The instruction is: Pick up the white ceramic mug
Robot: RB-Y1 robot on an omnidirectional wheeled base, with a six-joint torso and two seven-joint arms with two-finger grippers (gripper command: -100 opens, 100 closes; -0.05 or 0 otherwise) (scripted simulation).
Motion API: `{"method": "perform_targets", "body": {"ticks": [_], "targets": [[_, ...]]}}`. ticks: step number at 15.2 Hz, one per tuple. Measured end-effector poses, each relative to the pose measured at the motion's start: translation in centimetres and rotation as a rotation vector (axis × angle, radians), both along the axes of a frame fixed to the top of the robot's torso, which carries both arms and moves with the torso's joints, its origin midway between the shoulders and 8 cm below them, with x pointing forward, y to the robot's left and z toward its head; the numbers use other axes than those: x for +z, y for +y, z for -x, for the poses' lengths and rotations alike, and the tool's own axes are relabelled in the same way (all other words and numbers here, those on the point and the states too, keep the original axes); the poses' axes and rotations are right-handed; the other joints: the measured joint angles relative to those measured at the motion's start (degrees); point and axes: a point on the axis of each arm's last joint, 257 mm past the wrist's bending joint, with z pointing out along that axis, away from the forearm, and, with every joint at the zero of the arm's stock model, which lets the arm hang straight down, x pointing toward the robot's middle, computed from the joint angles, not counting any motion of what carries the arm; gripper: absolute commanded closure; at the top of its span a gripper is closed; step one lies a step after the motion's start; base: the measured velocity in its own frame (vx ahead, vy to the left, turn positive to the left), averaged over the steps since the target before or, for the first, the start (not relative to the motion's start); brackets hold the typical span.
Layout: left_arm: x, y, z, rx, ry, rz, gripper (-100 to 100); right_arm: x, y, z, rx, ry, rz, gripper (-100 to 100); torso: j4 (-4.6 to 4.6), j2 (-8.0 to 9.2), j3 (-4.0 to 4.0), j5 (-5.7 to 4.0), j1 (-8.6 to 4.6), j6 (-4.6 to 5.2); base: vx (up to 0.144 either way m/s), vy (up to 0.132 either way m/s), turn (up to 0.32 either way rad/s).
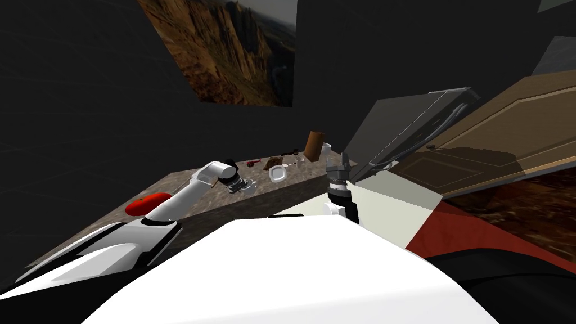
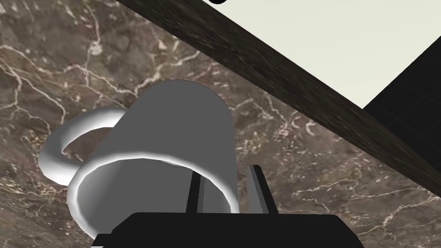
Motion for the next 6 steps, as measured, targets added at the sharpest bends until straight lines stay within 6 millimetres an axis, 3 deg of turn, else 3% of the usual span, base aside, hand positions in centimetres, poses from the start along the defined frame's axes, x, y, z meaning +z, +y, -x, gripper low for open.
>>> {"method": "perform_targets", "body": {"ticks": [3, 6], "targets": [[0.0, 0.1, 0.1, 0.002, 0.002, -0.001, 100, 0.0, 0.0, 0.0, 0.000, 0.000, 0.000, 0, 0.00, -0.02, -0.01, 0.04, 0.00, 0.03, 0.004, -0.002, 0.026], [1.3, 0.0, 0.1, -0.010, 0.002, -0.001, 100, 0.0, 0.0, 0.0, 0.000, 0.000, 0.000, 0, 0.03, -0.09, -0.02, 0.02, -0.07, 0.03, 0.029, -0.018, 0.065]]}}
